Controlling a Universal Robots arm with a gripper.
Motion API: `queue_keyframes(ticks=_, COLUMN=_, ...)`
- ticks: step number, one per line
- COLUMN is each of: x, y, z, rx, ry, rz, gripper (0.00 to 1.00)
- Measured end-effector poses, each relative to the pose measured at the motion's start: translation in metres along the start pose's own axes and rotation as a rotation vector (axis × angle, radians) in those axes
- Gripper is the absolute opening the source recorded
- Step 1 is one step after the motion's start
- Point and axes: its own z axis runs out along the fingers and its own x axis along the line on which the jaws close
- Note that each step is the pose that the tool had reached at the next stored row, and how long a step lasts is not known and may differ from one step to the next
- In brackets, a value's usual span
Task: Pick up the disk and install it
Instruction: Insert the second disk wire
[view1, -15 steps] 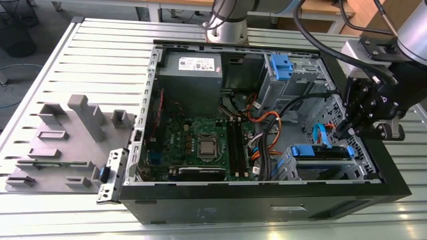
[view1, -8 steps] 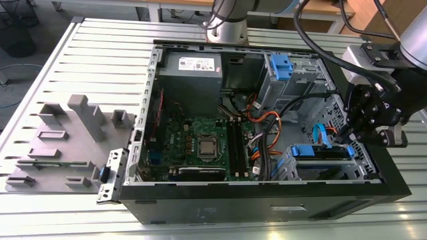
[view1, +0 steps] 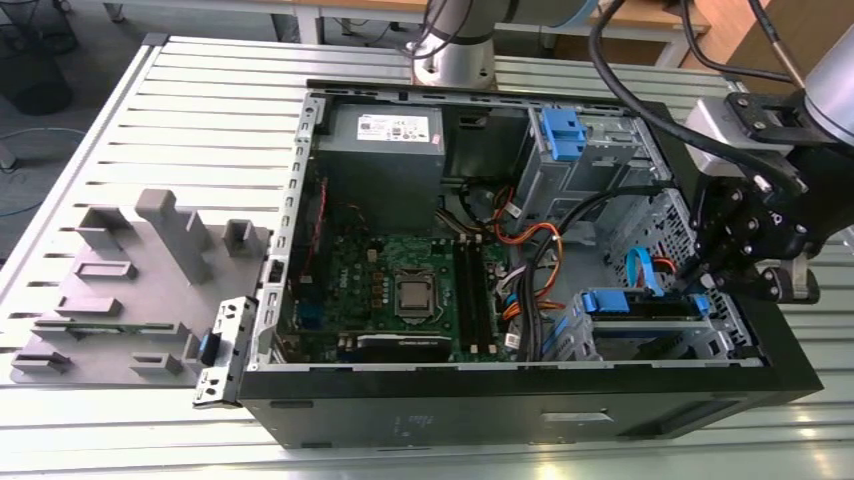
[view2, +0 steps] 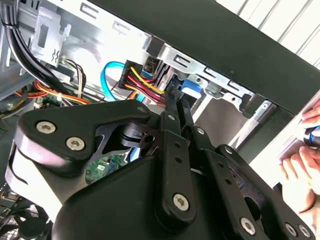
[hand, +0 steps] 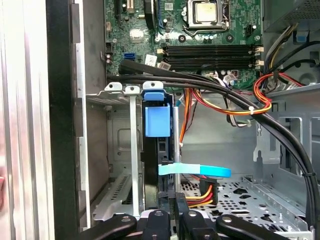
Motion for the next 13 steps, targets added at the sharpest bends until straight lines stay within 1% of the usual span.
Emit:
queue_keyframes(ticks=5, x=0.0024, y=0.0, z=0.0008, rx=0.0, ry=0.0001, rz=0.0, gripper=0.16)
queue_keyframes(ticks=13, x=0.0028, y=0.0001, z=0.0037, rx=0.0, ry=0.0008, rz=0.0, gripper=0.16)
